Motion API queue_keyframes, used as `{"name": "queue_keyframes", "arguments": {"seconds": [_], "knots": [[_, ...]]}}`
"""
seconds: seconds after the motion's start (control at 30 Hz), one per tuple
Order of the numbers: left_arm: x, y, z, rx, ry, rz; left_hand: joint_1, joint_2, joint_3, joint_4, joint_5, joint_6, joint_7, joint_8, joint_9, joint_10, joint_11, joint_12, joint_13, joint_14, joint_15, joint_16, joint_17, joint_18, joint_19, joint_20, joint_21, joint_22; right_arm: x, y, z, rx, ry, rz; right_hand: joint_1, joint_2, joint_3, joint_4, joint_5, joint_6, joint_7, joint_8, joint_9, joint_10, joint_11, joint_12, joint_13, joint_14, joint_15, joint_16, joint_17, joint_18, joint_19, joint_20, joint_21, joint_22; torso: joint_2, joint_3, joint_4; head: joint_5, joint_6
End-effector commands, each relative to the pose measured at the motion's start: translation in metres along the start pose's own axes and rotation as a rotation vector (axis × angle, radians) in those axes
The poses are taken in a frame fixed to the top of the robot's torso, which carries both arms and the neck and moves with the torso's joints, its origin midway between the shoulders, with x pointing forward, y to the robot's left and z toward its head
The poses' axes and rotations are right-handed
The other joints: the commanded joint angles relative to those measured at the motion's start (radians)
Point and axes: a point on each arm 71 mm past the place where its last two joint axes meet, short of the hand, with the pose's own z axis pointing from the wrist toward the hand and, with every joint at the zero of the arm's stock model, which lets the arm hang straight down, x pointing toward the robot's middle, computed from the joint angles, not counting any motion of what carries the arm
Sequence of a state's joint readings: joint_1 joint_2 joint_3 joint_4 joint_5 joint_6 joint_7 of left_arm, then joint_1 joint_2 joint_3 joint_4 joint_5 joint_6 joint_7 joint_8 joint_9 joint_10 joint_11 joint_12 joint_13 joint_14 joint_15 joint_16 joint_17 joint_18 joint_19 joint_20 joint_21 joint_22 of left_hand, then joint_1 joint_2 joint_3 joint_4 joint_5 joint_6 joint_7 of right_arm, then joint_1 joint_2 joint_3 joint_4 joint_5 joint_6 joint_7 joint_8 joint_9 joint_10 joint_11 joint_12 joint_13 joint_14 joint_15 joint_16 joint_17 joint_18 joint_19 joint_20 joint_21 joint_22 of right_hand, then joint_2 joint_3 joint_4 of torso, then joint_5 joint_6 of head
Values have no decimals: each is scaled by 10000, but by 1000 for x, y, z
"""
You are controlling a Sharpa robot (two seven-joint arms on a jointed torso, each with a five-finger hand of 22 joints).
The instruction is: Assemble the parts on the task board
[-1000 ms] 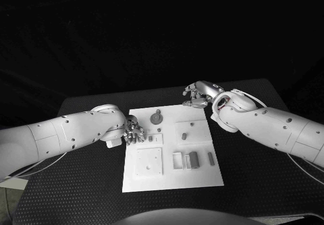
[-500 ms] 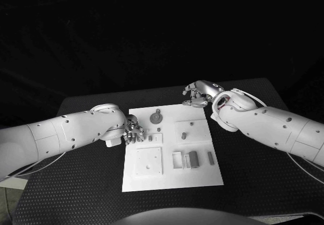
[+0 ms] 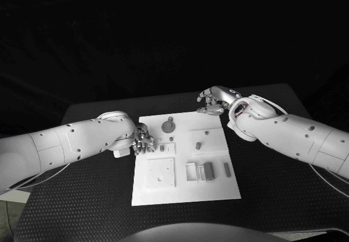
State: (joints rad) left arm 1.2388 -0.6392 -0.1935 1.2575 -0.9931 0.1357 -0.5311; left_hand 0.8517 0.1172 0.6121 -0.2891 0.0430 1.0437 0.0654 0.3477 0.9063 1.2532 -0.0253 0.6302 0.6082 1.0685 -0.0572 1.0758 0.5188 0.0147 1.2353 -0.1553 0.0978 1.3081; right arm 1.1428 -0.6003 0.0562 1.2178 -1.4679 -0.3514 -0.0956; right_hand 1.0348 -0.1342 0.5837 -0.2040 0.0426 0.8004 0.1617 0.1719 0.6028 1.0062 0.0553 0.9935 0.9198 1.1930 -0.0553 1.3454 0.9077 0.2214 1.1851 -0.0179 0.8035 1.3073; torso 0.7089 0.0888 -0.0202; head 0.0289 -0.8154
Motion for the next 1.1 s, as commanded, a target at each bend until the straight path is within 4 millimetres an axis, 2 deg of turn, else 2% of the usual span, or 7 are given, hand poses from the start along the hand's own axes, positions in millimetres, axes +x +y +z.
{"name": "queue_keyframes", "arguments": {"seconds": [0.03,0.33,0.5,1.1], "knots": [[7,3,3,-224,203,202,68,75,79,-2,59,95,-8,32,37,101,-126,-23,-2,73,-13,36,-7,99,45,1,63,220,1,0,0,-34,95,-4,-54,56,-25,32,58,15,74,-37,-16,-53,-8,59,-18,73,-7,-41,15,404,-5,-64,-37,179,-2,2,-1,-1,-5],[10,1,5,-203,252,220,61,59,73,3,58,97,-8,27,42,103,-126,-25,-2,74,-15,38,-8,95,47,2,65,219,1,0,0,-30,97,-4,-55,57,-24,35,58,15,74,-38,-17,-54,-7,61,-21,73,-7,-42,16,404,-5,-64,-38,179,2,6,-3,-8,-17],[14,-2,5,-136,466,364,55,-82,46,14,58,136,-21,14,61,135,-139,-14,7,98,-25,57,-10,96,75,-12,85,221,1,0,0,-27,96,-5,-55,57,-24,35,58,15,74,-38,-18,-54,-8,62,-23,73,-7,-42,16,404,-5,-64,-38,179,-3,6,-7,-9,-35],[19,-2,5,-283,651,947,97,-233,42,20,62,239,-64,7,106,215,-182,33,39,177,-68,124,-1,102,165,-49,146,226,1,0,-1,-24,105,-5,-54,57,-22,36,58,16,73,-37,-19,-56,-8,65,-27,73,-7,-43,16,404,-5,-65,-40,180,1,2,0,-9,-61]]}}
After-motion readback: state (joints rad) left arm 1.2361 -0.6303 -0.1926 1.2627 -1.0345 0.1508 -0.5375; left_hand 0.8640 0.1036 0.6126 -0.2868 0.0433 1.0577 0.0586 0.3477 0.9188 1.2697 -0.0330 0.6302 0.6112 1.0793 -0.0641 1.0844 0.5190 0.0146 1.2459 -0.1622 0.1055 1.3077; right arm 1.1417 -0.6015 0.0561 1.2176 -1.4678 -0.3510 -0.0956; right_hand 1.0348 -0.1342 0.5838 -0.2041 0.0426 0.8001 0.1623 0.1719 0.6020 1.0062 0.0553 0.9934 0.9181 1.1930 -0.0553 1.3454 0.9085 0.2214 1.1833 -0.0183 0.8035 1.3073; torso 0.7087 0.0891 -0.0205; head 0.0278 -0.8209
